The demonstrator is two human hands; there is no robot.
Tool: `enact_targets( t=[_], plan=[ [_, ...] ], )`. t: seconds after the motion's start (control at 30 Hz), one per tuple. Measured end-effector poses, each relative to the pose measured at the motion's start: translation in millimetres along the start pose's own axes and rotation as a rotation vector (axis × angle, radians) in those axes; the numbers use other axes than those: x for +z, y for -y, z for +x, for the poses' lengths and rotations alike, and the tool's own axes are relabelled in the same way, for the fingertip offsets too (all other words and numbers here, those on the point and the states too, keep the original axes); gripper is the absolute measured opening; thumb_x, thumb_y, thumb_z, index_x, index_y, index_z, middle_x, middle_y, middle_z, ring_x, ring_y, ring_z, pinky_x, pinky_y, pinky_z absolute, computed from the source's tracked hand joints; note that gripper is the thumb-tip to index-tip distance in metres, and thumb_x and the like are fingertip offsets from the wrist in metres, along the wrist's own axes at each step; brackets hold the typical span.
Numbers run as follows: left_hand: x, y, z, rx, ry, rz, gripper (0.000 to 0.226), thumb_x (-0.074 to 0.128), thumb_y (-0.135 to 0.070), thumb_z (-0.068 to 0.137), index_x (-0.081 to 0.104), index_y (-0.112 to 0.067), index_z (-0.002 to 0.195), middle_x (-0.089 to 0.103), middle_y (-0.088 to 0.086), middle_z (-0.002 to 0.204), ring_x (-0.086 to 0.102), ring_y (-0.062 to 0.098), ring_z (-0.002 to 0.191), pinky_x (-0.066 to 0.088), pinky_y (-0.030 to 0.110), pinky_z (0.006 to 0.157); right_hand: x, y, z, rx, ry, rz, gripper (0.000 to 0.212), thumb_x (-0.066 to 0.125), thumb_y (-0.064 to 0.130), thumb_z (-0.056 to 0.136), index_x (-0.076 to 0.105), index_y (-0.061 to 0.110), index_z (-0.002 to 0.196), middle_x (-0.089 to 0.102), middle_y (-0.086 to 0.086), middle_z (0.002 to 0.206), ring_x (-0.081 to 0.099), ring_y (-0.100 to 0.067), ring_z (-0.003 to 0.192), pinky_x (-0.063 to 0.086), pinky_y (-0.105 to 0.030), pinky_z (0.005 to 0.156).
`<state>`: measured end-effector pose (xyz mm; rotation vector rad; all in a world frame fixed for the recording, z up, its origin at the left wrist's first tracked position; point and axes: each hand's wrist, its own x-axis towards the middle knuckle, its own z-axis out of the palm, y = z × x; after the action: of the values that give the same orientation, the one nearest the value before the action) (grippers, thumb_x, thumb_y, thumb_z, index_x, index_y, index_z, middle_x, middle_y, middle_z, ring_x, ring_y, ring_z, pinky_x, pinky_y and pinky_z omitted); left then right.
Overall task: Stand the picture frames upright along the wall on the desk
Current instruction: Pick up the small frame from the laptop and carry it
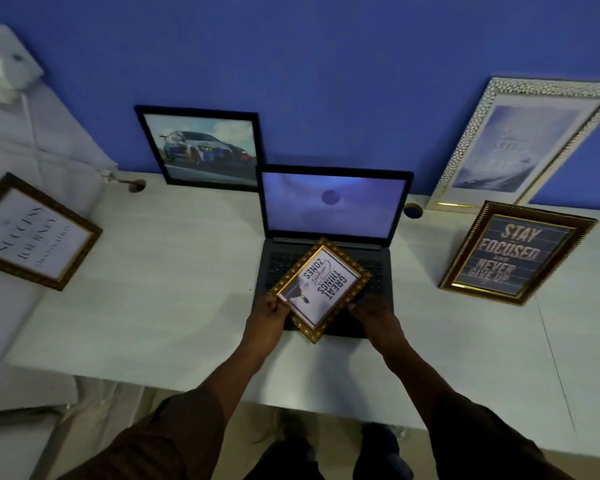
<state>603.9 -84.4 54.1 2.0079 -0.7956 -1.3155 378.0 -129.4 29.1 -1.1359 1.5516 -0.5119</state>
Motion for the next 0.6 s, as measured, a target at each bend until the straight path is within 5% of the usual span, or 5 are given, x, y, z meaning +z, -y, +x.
enact_targets(
  t=[0.1,0.17,0.3,0.47,0.6],
  plan=[
    [-17,2,10,0.052,0.075,0.094,0.013,0.057,-0.035,0.099,0.057,-0.028,0.109,0.06,-0.004,0.111,0.056,0.016,0.101,0.042,0.029,0.086,24,0,10,0.055,0.047,0.098,0.023,0.066,0.051,0.083,0.072,0.039,0.102,0.075,0.008,0.11,0.069,-0.022,0.107,0.056,-0.05,0.094],
    [-22,2,17,0.061,0.131,0.126,0.025,0.058,-0.038,0.098,0.061,-0.028,0.121,0.06,-0.005,0.115,0.056,0.015,0.105,0.043,0.03,0.089,36,-5,18,0.092,0.056,0.176,0.024,0.068,0.049,0.084,0.072,0.043,0.107,0.075,0.009,0.114,0.068,-0.021,0.111,0.056,-0.05,0.097],
    [-14,12,27,-0.031,0.262,0.085,0.05,0.065,-0.041,0.09,0.057,-0.028,0.138,0.064,-0.006,0.134,0.059,0.011,0.115,0.046,0.024,0.091,50,-7,21,0.193,-0.027,0.388,0.024,0.066,0.019,0.09,0.074,0.02,0.113,0.078,-0.005,0.109,0.071,-0.033,0.107,0.057,-0.04,0.081],
    [-6,13,15,-0.064,0.323,0.055,0.042,0.06,-0.033,0.098,0.049,-0.03,0.138,0.057,-0.007,0.132,0.052,0.012,0.116,0.037,0.026,0.097,59,-8,26,0.321,-0.052,0.495,0.02,0.065,0.01,0.092,0.071,0.011,0.11,0.073,-0.016,0.11,0.067,-0.029,0.098,0.053,-0.034,0.07],
    [-4,16,11,-0.041,0.369,0.164,0.071,0.058,-0.047,0.09,0.031,-0.035,0.155,0.048,-0.003,0.152,0.049,0.022,0.134,0.039,0.037,0.112,61,-15,34,0.292,-0.037,0.451,0.027,0.067,0.006,0.089,0.069,0.008,0.116,0.071,-0.018,0.117,0.065,-0.037,0.111,0.057,-0.045,0.085]
  ],
)
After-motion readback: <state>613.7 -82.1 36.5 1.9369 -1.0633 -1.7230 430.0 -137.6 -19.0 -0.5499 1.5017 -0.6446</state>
